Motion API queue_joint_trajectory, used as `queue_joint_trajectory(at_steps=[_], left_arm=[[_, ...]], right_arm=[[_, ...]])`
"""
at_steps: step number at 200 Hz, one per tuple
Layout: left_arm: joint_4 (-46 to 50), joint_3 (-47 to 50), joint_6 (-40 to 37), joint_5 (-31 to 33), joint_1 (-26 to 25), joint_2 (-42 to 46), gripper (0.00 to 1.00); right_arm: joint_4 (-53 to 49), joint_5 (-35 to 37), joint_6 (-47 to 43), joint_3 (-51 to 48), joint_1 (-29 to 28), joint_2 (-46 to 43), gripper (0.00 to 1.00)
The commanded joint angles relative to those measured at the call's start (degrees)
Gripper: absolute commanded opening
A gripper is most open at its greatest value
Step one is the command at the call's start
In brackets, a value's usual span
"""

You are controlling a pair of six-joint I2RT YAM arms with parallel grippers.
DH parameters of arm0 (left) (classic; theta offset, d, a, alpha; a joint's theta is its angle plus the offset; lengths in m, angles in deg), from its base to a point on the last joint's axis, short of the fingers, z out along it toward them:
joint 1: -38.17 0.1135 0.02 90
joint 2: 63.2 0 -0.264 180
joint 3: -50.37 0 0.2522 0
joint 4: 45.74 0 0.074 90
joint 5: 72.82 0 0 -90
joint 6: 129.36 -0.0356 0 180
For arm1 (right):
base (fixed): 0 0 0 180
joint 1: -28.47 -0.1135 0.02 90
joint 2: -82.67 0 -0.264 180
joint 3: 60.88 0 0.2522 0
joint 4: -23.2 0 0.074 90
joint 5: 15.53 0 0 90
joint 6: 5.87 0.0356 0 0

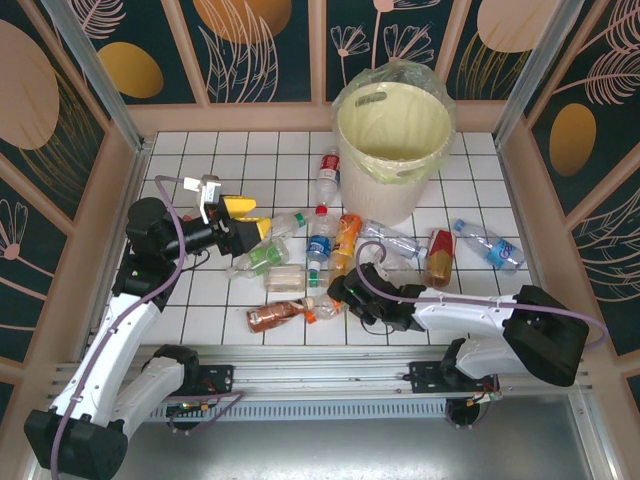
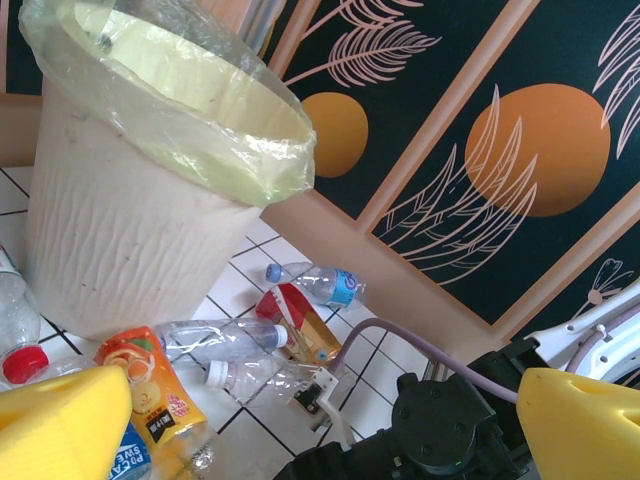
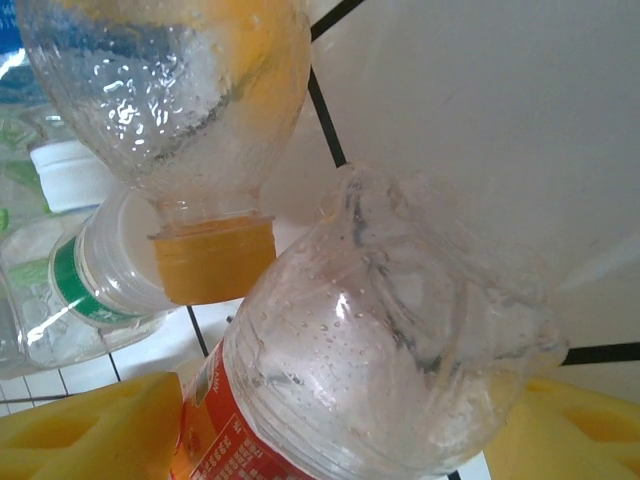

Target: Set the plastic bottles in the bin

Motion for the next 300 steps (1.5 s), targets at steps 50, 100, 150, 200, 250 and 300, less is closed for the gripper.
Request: queue_joint_trajectory(at_steps=[50,100,150,200,250,300], left_arm=[[-2.02,0.52,0.78,-0.85,-0.27,0.45,0.99],[-2.63,0.69,0.87,-2.18,-0.23,0.74,0.99],[-2.72,0.76,0.95,-2.02,-0.25,0.89,0.99],[-2.72,1.0,1.04,-1.83,-0.28,0.98,0.99],[-2.81,1.0,1.1,-1.78,-0.27,0.93,0.99],[-2.9,1.08,1.13,-1.83,-0.28,0.81,0.99]], right_arm=[[-7.93,7.44,-0.97,0.81,1.21,2.54,0.8],[-10.79,8.87,-4.89,1.77,2.79,2.07,0.8],[-13.19,9.39,-12.91,3.02,6.65,0.93,0.87],[-14.7,8.82,-20.48,4.13,10.71,-0.48,0.69],[-12.64,8.17,-28.22,6.08,11.11,-0.21,0.6],[-11.22,6.86,-38.78,8.33,11.07,-3.51,0.56]])
